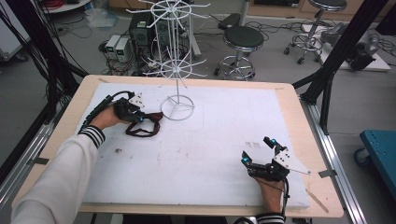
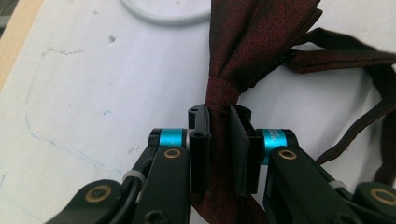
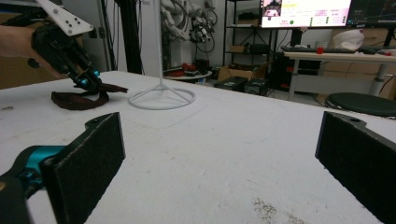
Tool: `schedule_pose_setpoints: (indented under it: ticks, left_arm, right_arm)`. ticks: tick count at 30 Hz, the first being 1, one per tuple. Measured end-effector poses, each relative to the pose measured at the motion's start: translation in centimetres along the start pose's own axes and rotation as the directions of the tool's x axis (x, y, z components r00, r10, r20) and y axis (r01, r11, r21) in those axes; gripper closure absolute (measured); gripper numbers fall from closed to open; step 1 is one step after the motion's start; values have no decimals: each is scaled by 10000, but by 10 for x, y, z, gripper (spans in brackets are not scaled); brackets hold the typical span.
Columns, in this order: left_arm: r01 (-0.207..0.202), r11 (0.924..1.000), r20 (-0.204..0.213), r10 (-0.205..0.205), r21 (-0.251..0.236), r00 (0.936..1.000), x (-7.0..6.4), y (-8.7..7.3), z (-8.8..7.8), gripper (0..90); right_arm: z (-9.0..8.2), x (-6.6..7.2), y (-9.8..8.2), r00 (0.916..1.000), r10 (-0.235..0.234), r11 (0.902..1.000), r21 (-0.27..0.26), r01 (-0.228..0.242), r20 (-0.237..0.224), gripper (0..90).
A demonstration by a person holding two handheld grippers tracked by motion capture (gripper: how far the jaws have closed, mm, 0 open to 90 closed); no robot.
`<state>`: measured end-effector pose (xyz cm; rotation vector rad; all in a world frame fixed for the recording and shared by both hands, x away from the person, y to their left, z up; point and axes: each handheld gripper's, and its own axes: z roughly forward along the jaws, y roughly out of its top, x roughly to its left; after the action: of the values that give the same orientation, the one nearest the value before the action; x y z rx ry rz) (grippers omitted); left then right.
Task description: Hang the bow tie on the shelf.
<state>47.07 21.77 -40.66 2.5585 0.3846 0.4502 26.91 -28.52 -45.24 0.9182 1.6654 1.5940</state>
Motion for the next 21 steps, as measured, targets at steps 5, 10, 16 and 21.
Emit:
schedule_pose_setpoints:
  ticks: [5,10,16,21]
  left_arm:
    - [445,9986,-88,-447,-296,9990,-4,-3,-11,786]
    - [517,9975,-220,-528,-477,9984,-9,2,-25,785]
    - [637,9961,-237,-652,-603,9976,-13,7,-40,786]
    - [992,9921,-315,-1019,-765,9943,-19,10,-52,786]
  right_arm:
    - [0,0,0,10000,16,10000,25,-16,-6,7]
    - [0,0,0,10000,-13,10000,3,13,-15,7]
    - [0,0,0,10000,-40,10000,7,40,-14,7]
    - [0,0,0,10000,-13,10000,11,13,-19,7]
